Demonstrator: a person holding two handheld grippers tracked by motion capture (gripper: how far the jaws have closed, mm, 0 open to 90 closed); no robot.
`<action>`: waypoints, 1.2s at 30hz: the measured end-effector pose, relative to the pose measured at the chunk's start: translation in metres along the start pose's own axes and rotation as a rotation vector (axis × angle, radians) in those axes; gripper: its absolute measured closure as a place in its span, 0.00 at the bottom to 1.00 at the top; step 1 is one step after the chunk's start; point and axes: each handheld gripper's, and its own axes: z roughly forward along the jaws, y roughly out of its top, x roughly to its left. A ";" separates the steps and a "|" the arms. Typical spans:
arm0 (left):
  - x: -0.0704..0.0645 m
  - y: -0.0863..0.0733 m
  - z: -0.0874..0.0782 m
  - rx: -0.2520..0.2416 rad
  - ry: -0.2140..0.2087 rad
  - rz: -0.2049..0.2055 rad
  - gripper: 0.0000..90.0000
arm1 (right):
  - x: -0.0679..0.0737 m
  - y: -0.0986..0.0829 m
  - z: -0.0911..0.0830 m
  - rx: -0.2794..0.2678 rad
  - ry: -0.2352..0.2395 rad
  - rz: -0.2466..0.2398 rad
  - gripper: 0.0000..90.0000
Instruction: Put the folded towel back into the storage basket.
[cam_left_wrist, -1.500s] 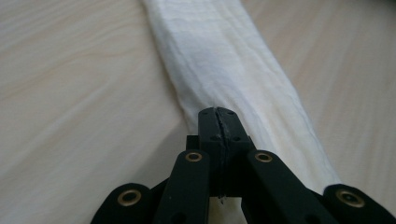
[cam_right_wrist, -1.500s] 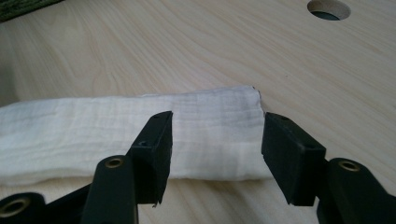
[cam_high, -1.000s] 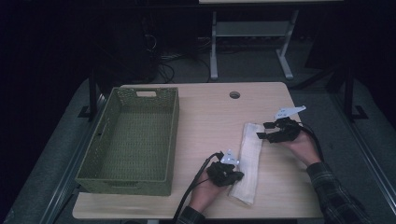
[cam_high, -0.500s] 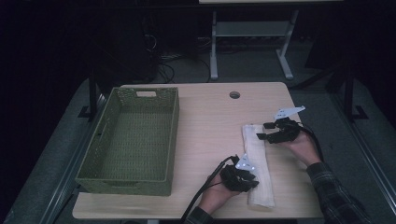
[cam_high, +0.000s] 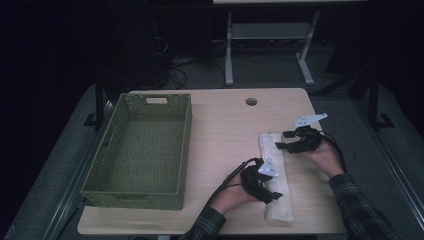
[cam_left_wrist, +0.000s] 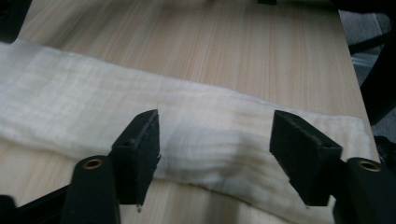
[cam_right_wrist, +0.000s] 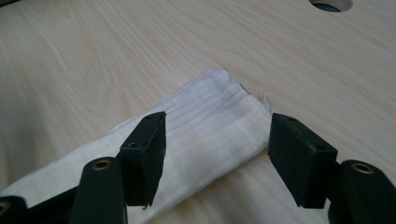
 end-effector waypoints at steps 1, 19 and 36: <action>0.000 0.002 0.002 0.001 0.001 0.015 0.32 | 0.000 0.000 0.000 -0.002 -0.001 -0.002 0.41; 0.010 -0.006 0.034 0.030 -0.050 0.069 0.16 | 0.000 0.000 0.000 -0.006 0.009 -0.002 0.41; 0.006 -0.013 0.015 0.040 -0.084 -0.013 0.83 | 0.004 0.002 0.001 -0.006 0.113 -0.107 0.39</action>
